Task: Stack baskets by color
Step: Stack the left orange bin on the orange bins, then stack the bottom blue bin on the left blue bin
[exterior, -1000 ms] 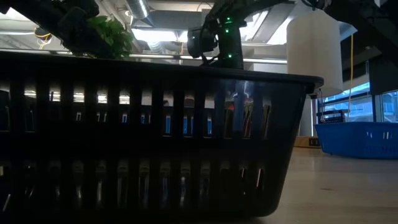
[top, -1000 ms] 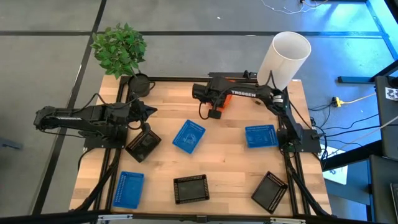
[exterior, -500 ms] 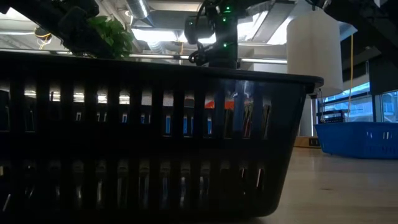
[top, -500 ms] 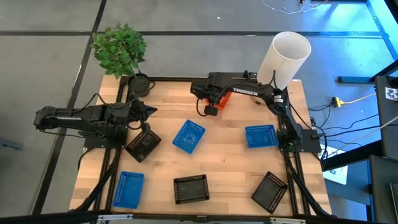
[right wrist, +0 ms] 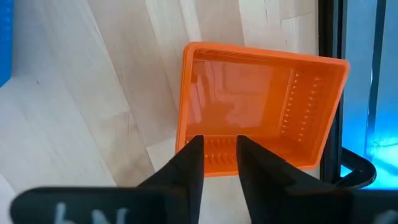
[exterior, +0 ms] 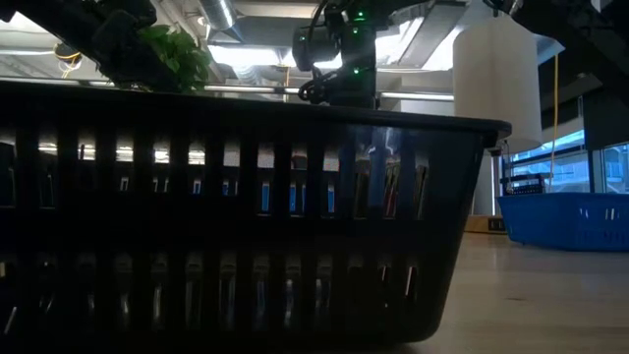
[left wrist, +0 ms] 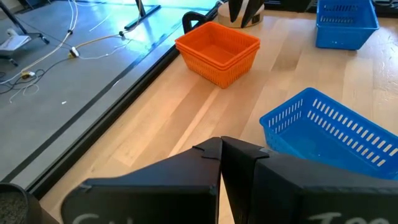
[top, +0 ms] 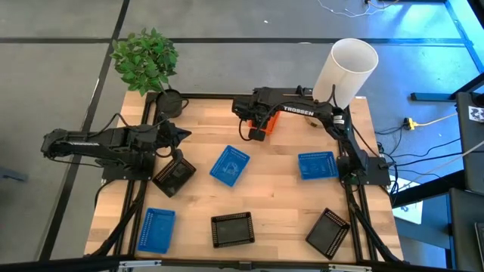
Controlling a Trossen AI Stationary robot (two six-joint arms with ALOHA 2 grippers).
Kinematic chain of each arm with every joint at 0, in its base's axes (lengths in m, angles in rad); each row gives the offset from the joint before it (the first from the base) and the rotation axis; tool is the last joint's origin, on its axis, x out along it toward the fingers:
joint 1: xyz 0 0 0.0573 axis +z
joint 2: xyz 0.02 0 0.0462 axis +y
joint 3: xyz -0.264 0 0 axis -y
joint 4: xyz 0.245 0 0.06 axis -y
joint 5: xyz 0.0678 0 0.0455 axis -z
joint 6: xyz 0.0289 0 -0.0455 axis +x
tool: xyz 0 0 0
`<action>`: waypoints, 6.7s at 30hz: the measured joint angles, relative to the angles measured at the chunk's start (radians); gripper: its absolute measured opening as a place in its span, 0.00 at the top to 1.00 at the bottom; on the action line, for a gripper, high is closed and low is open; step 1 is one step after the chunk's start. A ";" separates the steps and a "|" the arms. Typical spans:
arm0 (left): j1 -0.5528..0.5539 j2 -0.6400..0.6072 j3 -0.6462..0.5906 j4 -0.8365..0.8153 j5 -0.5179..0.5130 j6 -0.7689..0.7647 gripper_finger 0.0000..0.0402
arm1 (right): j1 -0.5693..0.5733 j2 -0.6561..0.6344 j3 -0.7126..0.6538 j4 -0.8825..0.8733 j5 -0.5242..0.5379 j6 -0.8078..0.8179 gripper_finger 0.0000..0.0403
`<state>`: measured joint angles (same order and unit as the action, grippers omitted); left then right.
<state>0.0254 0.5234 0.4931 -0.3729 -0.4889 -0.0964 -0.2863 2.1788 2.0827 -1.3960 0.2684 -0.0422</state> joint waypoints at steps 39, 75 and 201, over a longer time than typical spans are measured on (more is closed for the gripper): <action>0.000 0.000 0.000 0.031 0.012 0.048 1.00 | -0.143 -0.370 -0.842 0.565 -0.245 0.113 1.00; 0.000 0.000 0.000 0.031 0.002 0.020 1.00 | -0.326 -0.331 -0.875 1.031 -0.227 -0.129 1.00; -0.965 0.461 0.227 -0.430 0.396 -0.805 0.80 | 0.021 -0.561 -0.679 0.598 -0.865 -0.408 0.89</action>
<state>-0.9392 0.9841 0.7202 -0.8025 -0.0928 -0.9010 -0.2657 1.6176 1.4036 -0.7979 -0.5964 -0.4502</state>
